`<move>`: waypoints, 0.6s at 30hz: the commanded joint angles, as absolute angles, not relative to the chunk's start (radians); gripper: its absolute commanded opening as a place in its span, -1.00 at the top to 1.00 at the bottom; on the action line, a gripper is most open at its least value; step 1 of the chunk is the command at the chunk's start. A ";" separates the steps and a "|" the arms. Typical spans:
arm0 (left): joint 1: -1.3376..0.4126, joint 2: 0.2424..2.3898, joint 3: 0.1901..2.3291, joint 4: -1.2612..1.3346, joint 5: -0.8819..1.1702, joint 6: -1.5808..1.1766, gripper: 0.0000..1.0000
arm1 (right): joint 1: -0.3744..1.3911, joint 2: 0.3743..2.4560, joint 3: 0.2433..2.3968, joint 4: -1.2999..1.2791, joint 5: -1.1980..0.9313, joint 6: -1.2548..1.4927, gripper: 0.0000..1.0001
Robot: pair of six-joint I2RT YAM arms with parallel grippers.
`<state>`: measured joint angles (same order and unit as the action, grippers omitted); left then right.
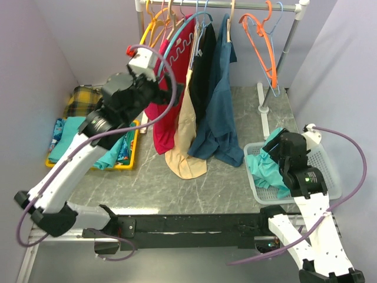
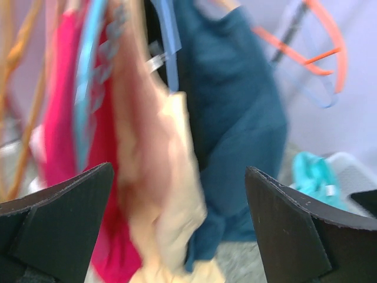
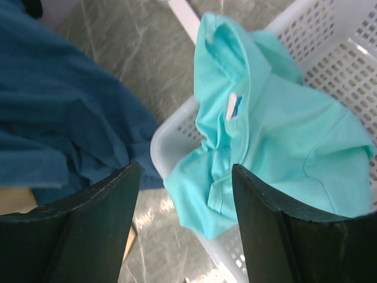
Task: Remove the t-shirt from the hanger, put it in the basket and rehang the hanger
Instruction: Pick up the hanger from the clothesline.
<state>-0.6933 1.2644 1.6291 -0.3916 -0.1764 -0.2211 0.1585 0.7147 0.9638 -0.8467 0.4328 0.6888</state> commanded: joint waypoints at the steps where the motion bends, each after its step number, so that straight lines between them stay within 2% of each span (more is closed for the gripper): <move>1: -0.696 1.351 1.736 -0.246 -0.014 -0.219 -0.97 | 0.201 0.704 0.925 -0.818 0.439 0.715 -0.41; 6: -0.695 1.419 1.770 -0.155 -0.009 -0.256 -0.93 | 0.236 0.698 0.917 -0.793 0.428 0.729 -0.41; 8: -0.703 1.453 1.778 -0.129 -0.027 -0.258 -0.77 | 0.255 0.690 0.923 -0.781 0.413 0.726 -0.41; 11: -0.706 1.517 1.830 -0.161 -0.164 -0.258 -0.50 | 0.261 0.675 0.928 -0.764 0.388 0.718 -0.41; 18: -0.706 1.652 1.919 -0.160 -0.201 -0.224 -0.23 | 0.265 0.637 0.939 -0.767 0.356 0.703 -0.41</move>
